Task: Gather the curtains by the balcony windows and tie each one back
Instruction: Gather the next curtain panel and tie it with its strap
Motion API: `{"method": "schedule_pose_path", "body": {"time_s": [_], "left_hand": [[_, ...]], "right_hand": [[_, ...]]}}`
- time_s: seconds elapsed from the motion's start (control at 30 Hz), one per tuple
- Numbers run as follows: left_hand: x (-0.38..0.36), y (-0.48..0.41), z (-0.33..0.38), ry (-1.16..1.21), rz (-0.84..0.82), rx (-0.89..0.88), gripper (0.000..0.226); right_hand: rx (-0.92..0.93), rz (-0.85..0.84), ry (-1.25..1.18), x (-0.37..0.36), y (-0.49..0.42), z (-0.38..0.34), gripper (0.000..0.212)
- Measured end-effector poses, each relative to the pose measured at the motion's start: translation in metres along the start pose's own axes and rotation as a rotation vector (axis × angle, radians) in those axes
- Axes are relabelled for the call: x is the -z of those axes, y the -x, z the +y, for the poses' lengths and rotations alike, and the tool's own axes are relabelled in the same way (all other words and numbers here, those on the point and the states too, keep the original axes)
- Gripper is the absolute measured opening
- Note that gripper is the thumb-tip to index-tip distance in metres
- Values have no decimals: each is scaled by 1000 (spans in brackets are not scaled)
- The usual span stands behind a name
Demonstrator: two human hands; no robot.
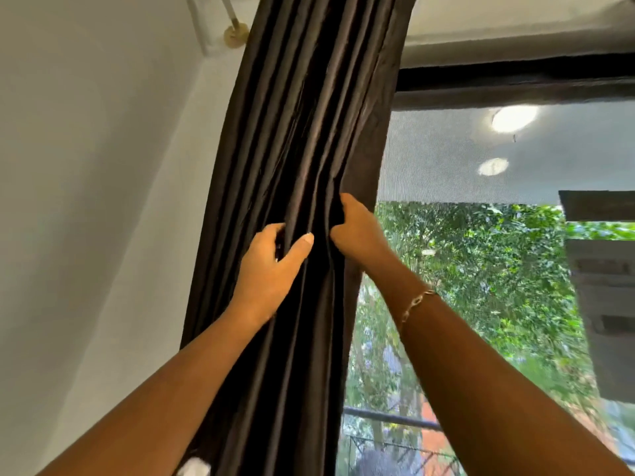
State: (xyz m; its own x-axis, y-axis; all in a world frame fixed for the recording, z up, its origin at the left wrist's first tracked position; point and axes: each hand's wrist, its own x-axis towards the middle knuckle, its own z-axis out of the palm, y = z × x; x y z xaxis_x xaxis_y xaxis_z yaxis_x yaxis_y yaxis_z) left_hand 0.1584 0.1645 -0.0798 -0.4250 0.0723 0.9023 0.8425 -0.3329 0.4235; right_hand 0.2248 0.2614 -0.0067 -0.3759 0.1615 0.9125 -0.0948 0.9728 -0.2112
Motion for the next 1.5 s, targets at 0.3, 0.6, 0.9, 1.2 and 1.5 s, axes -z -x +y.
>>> {"method": "schedule_pose_path", "body": {"time_s": [0.3,0.6,0.9,1.2,1.5], "left_hand": [[-38,55,20,-221,180,-60,44],[-93,139,46,-419,142,-350,51],[-107,200,5,-455,110,158,58],[-144,224,6,-649,-118,29,65],[-158,235,10,-648,-113,-179,50]], "right_hand": [[-194,42,43,64,58,61,41],[-348,-151,-67,74,118,100,23],[-308,-240,5,60,170,119,38],[-268,-192,-181,57,185,106,40],[-285,-130,-60,61,191,114,22]]}}
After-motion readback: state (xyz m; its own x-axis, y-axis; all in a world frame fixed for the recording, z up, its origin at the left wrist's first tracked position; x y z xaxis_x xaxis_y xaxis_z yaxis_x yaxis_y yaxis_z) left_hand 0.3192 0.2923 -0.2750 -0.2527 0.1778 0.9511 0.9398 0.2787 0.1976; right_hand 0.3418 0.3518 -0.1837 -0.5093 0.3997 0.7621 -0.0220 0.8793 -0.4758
